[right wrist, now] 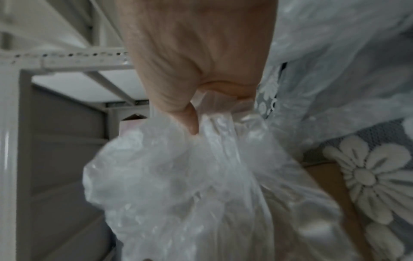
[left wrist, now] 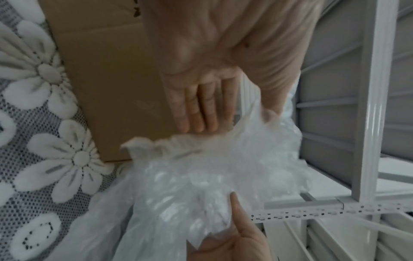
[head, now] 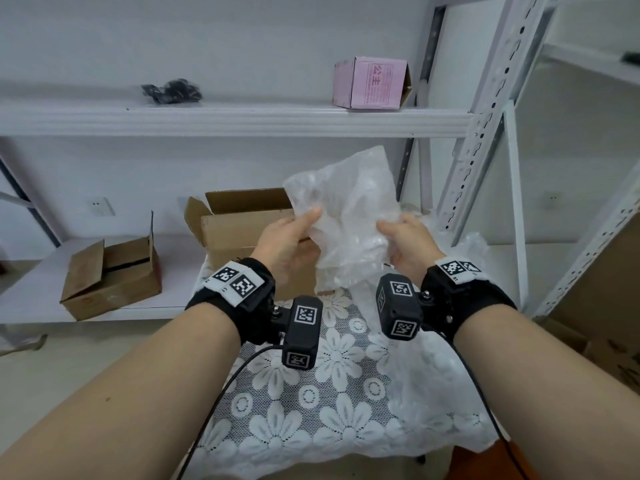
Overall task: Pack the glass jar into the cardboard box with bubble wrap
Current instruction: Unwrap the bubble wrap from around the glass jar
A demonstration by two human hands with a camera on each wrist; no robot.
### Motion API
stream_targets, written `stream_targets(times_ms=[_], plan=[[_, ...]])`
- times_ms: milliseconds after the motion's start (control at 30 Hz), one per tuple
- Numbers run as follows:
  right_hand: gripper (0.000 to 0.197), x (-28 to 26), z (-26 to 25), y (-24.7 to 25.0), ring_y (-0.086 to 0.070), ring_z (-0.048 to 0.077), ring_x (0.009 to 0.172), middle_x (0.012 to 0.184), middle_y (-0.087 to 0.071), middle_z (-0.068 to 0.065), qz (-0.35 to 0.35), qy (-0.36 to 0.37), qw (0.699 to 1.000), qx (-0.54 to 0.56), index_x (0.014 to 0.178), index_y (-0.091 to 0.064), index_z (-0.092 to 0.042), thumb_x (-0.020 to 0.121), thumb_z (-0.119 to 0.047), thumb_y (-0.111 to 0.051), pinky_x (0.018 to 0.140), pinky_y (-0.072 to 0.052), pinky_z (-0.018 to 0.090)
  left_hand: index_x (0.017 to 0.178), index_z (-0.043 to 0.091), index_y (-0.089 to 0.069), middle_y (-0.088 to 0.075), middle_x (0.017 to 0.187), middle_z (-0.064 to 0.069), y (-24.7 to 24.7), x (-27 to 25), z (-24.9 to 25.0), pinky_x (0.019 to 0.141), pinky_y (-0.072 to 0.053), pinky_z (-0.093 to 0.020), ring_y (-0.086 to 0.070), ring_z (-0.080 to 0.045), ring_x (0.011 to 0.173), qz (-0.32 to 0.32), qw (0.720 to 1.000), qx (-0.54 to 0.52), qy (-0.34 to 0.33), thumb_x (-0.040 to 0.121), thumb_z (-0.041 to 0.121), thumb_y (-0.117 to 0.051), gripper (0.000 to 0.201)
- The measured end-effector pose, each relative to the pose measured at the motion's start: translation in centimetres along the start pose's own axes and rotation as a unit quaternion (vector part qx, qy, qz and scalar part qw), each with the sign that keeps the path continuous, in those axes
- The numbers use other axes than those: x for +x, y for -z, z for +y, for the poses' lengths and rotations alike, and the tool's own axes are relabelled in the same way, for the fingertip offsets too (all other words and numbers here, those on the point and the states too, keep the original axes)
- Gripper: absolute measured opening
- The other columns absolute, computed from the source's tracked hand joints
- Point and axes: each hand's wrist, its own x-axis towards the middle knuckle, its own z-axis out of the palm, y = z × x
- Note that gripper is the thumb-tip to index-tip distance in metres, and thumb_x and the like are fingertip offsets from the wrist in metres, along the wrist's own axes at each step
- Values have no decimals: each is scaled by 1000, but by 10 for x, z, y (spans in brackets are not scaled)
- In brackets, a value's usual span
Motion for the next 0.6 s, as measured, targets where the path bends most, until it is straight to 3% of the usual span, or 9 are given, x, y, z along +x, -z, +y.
stream_targets(times_ms=[67, 133, 233, 333, 367, 433, 467, 500, 600], plan=[[10, -2, 6, -1, -68, 13, 60, 76, -72, 0, -44, -53, 997, 39, 92, -61, -15, 93, -7, -55, 63, -52, 30, 107, 9, -64, -73, 93, -5, -2, -5, 3, 98, -47, -47, -66, -24, 96, -61, 997, 37, 30, 82, 36, -70, 37], [14, -5, 10, -3, -68, 20, 70, 84, -72, 6, -83, -86, 991, 60, 105, -62, -10, 93, -16, -56, 71, -55, 34, 110, 8, -62, -71, 102, -8, -6, -10, 6, 100, -45, -48, -66, -25, 97, -108, 992, 17, 64, 86, 13, -63, 25], [23, -1, 16, -4, -61, 27, 75, 85, -60, 12, -52, -120, 988, 79, 106, -62, -11, 95, -28, -53, 68, -55, 35, 118, 2, -54, -61, 119, -14, -9, -12, 9, 91, -51, -45, -60, -31, 107, -62, 995, 26, 68, 81, -17, -43, 44], [22, 5, 18, -2, -66, 24, 105, 108, -71, 5, 20, -132, 986, 101, 108, -64, -18, 93, -27, -51, 97, -50, 40, 101, 6, -56, -60, 103, -13, -8, -17, 11, 76, -55, -41, -61, -29, 90, -35, 997, 23, 65, 81, -26, -29, 46], [19, 6, 16, -1, -67, 19, 102, 102, -72, 1, 38, -125, 986, 107, 103, -65, -18, 91, -24, -52, 97, -49, 35, 97, 6, -55, -60, 101, -14, -6, -18, 13, 75, -56, -43, -62, -30, 87, -35, 997, 12, 69, 81, -26, -27, 46], [17, 2, 9, -1, -61, 13, 76, 76, -64, -2, 83, -109, 988, 74, 83, -63, -17, 89, -16, -47, 67, -50, 24, 96, 6, -53, -59, 100, -18, -2, -21, 15, 76, -56, -45, -63, -33, 83, -23, 996, -12, 81, 82, -26, -27, 43], [19, 2, 6, -1, -56, 14, 71, 75, -61, 1, 119, -92, 988, 39, 82, -62, -16, 89, -12, -44, 60, -43, 24, 97, 5, -52, -59, 101, -19, 1, -20, 16, 78, -55, -49, -64, -34, 83, -15, 996, -20, 89, 82, -25, -27, 42], [21, 3, 4, -2, -56, 18, 75, 85, -64, 5, 157, -62, 986, 1, 91, -62, -13, 90, -9, -42, 62, -43, 27, 99, 5, -51, -59, 103, -21, 2, -20, 16, 80, -54, -52, -64, -36, 83, 1, 995, -23, 97, 83, -24, -28, 40], [45, -3, 0, -11, -48, 28, 119, 133, -50, 11, 263, 90, 952, -128, 131, -45, -7, 87, -4, -40, 102, -42, 38, 94, 1, -49, -55, 96, -18, 2, -24, 20, 71, -57, -47, -61, -33, 80, 41, 994, 0, 105, 84, -20, -32, 28]])
